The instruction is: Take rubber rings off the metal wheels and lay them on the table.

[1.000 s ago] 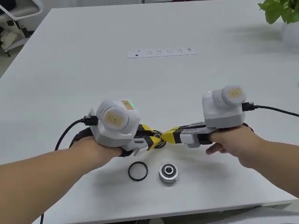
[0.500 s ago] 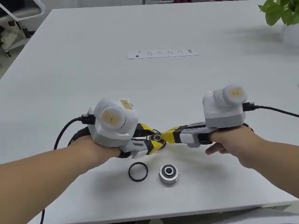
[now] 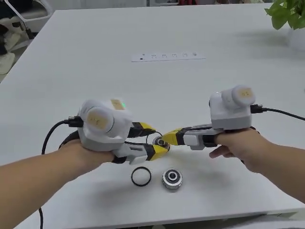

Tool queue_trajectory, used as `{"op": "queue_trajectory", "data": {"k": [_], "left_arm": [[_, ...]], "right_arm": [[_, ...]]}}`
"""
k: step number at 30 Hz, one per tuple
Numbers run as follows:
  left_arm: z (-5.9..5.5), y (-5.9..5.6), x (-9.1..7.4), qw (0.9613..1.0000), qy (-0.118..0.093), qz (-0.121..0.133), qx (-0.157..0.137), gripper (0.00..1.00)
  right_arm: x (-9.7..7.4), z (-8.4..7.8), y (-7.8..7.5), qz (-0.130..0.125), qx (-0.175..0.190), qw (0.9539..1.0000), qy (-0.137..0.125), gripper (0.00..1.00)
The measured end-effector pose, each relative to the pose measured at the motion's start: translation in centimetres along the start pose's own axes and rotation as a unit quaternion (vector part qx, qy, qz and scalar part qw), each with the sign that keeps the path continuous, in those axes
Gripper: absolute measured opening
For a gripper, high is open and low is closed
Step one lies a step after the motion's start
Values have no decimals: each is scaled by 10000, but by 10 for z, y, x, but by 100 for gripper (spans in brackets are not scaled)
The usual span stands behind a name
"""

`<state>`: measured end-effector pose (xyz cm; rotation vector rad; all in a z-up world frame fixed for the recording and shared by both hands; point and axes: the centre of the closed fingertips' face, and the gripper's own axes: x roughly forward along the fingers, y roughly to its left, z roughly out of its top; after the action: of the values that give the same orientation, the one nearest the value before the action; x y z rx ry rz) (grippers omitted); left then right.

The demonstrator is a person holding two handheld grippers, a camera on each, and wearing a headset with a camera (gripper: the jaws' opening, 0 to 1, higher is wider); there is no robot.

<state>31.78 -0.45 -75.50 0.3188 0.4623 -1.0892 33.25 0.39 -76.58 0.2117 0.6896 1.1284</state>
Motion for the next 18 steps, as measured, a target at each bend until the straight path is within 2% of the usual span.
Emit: {"op": "queue_trajectory", "data": {"k": [5,13,18], "left_arm": [[2,-3,-10,9999,-91,-13,66,45],[9,-1,-31,9996,-286,13,-2,49],[10,-3,-46,9994,-350,33,-46,52]], "right_arm": [[-2,5,6,123,82,9998,-96,0],[-4,10,17,269,186,9993,-193,0],[-4,11,25,378,186,9990,-165,0]]}}
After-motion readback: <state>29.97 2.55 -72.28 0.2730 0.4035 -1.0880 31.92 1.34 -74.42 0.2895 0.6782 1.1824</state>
